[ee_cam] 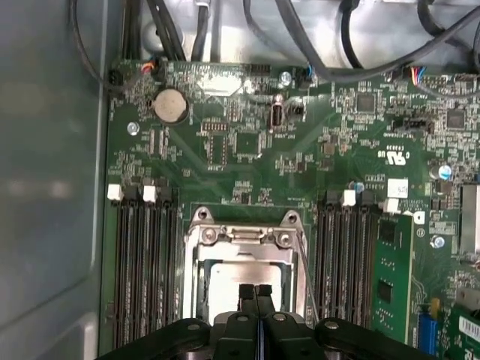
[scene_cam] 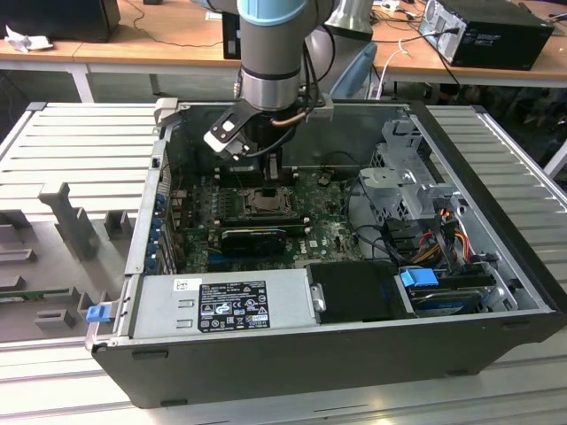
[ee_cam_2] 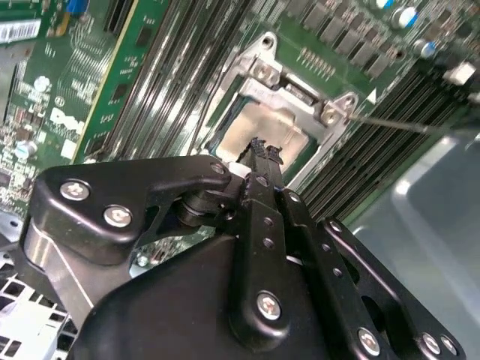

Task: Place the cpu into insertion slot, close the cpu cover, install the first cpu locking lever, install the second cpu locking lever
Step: 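Close the cpu cover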

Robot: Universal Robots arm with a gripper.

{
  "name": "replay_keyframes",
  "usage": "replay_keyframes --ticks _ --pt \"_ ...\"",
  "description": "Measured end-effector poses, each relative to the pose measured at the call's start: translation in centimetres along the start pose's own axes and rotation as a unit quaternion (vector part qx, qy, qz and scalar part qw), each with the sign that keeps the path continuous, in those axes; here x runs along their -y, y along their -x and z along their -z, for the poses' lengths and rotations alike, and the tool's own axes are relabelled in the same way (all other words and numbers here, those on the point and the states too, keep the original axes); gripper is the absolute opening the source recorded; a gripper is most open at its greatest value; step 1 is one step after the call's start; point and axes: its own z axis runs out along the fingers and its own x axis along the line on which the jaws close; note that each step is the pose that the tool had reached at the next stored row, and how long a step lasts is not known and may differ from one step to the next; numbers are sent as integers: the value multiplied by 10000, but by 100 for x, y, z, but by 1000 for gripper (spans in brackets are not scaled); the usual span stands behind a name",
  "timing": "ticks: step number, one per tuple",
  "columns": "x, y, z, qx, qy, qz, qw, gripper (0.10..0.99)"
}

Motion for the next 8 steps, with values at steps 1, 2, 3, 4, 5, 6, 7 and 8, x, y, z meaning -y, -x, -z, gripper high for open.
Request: replay_keyframes --ticks 1,2,3,4,5,6,7,8 --pt "16 -1 0 0 0 0 10000 106" --pt "27 -1 0 0 0 0 10000 106" --pt "41 -1 1 0 0 0 10000 106" --pt "78 -2 2 1 0 -1 10000 106" --pt "90 -3 2 0 0 0 10000 106" --pt "101 -3 2 0 0 0 10000 106" --pt "108 -4 3 1 0 0 10000 106" --pt "109 -3 3 1 -1 0 10000 106"
